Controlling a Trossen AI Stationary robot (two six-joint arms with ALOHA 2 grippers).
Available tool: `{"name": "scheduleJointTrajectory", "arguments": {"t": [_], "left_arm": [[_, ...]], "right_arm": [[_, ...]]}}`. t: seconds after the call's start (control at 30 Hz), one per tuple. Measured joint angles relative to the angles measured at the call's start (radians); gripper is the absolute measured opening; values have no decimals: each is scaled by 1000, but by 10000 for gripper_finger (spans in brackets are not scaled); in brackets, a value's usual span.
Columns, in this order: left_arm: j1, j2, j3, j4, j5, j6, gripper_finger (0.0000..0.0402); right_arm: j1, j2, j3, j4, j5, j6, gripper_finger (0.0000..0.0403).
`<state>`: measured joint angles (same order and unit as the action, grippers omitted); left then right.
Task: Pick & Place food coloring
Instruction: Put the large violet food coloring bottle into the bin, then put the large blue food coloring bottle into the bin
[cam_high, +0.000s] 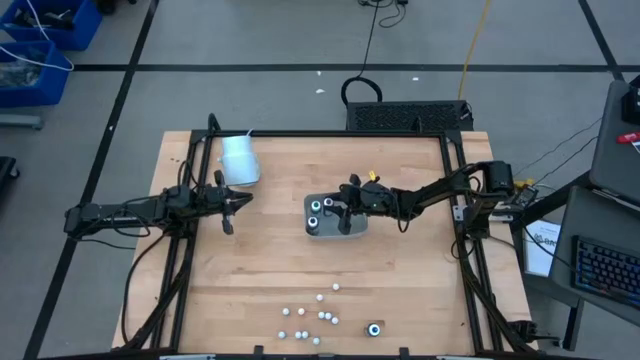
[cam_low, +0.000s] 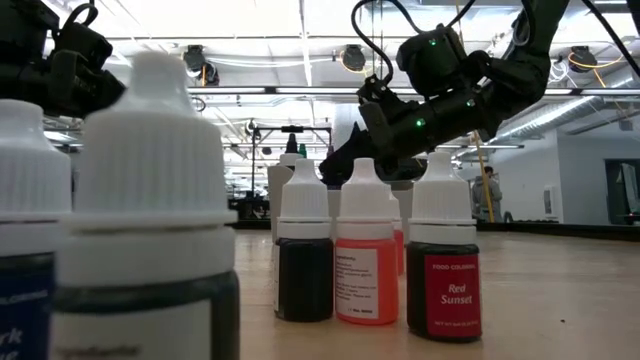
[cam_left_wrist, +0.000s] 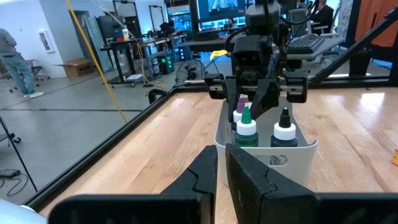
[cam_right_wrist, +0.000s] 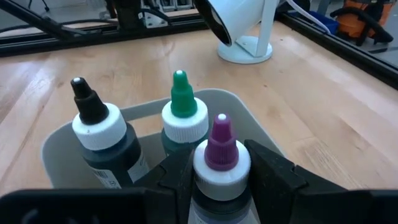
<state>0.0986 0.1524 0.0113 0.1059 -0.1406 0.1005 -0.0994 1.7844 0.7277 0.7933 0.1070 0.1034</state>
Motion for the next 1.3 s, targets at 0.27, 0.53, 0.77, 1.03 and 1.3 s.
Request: {"name": "scheduleJointTrajectory", "arguments": {"t": [0.27,0.53,0.77,1.03,1.3], "left_arm": [[0,0,0,0,0,0,42],[0,0,0,0,0,-1,42],[0,0,0,0,0,-5,42],[0,0,0,0,0,-5,42],[0,0,0,-1,2,-5,42]], "right_arm": [[0,0,1,-2,0,-9,125],[0,4,-2,47,-1,-11,142],[-4,3,-2,77,-3,-14,164],[-5,-142,-1,-48,-3,-47,177],[44,-541,-1,-419,-17,-141,172]]}}
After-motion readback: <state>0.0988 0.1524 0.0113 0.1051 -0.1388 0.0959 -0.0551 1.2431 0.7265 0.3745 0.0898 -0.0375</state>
